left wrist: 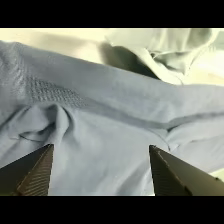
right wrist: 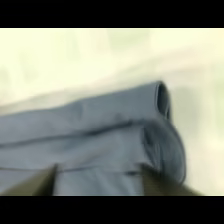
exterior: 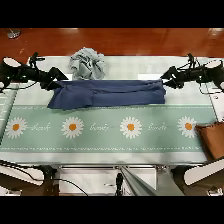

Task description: Fold the shirts.

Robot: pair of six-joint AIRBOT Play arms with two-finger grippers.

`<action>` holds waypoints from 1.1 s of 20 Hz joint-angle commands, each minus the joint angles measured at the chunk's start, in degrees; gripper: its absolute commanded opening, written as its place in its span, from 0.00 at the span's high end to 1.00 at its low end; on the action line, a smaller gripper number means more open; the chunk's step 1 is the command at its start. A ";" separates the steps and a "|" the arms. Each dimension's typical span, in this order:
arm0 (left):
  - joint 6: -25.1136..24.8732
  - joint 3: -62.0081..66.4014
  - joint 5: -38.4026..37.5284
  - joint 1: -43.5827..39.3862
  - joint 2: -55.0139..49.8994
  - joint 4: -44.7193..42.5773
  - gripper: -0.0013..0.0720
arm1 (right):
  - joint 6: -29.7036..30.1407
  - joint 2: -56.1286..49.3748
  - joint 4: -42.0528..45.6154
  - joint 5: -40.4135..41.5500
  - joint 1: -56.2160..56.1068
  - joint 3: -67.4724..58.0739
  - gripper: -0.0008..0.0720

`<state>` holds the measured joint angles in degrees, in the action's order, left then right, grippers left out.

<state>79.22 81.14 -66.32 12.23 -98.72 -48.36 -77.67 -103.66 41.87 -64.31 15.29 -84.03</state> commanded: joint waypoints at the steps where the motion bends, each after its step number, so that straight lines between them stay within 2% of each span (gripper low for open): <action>1: -1.49 3.21 -8.72 3.10 -0.79 -4.66 0.03 | -0.79 -1.22 -0.13 -0.63 3.06 -2.91 0.13; 4: 0.59 3.15 -13.51 8.09 1.64 -10.54 0.03 | -2.25 -1.38 5.55 -5.14 6.88 -3.04 0.14; 6: 0.57 -0.28 -9.70 9.66 5.64 -10.01 0.03 | -2.97 -2.10 11.32 -7.98 7.10 -3.04 0.14; 10: -2.25 -13.11 6.03 5.90 16.76 -3.30 0.03 | 0.20 -6.88 5.81 -13.00 4.28 -3.04 0.14; 12: -2.32 -16.31 8.35 2.80 19.69 -2.51 0.03 | 1.53 -8.15 4.22 -13.00 1.62 -3.04 0.14; 15: -2.32 -16.63 7.85 -1.73 20.20 -2.38 0.03 | 1.90 -8.61 4.04 -13.81 -2.25 -3.06 0.16; 16: -2.58 -16.63 7.87 -2.91 20.02 -2.36 0.03 | 1.88 -8.35 3.78 -14.56 -2.93 -3.30 0.38; 17: -3.23 -16.63 7.89 -3.78 19.82 -2.34 0.04 | 1.90 -7.69 3.56 -15.74 -3.17 -3.78 0.75; 18: -4.11 -16.63 7.82 -4.42 19.61 -2.27 0.34 | 2.16 -6.38 3.82 -16.76 -3.08 -4.28 0.96; 19: -4.24 -16.63 7.76 -4.94 19.56 -2.25 0.97 | 2.19 -4.00 5.16 -17.05 -2.49 -4.52 0.96; 22: -7.96 -16.61 7.61 -8.00 19.56 3.45 0.95 | 1.79 6.10 12.48 -17.86 -1.05 -4.02 0.96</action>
<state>74.46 64.73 -58.78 7.05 -79.29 -49.21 -75.88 -104.33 49.15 -80.44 13.69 -88.12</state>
